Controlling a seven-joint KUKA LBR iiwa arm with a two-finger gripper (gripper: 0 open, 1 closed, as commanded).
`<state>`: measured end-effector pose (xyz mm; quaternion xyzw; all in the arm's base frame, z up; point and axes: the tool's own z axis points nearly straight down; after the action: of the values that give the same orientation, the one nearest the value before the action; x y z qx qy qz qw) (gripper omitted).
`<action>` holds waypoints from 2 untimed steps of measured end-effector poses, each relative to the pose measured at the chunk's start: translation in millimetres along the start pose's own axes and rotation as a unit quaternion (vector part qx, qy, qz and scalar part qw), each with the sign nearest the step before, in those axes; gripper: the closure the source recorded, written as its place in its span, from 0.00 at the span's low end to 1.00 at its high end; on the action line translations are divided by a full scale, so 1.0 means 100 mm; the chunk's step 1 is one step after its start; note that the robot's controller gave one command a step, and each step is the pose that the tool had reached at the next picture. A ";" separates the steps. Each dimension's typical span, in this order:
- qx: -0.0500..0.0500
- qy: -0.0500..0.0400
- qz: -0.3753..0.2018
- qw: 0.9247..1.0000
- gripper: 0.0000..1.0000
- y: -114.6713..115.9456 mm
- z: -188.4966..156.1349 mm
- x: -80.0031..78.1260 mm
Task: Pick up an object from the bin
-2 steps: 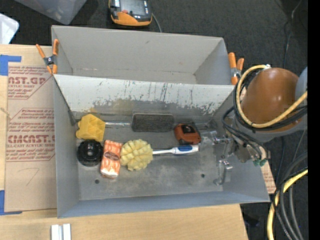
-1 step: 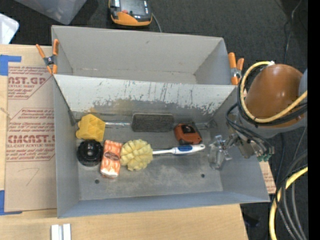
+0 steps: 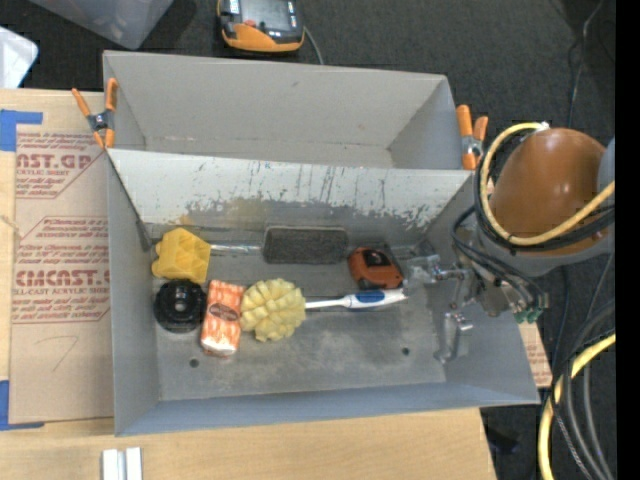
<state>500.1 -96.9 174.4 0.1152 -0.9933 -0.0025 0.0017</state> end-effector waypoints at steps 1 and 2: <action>0.000 0.000 0.000 1.000 0.00 0.00 0.00 0.00; -0.001 0.001 0.012 1.000 0.00 -0.01 -0.04 -0.01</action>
Offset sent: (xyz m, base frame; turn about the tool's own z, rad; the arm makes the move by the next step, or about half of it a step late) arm 0.0167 -0.0126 0.0431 0.2019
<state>501.5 -97.9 178.5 0.1033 -0.9946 -0.0033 0.0032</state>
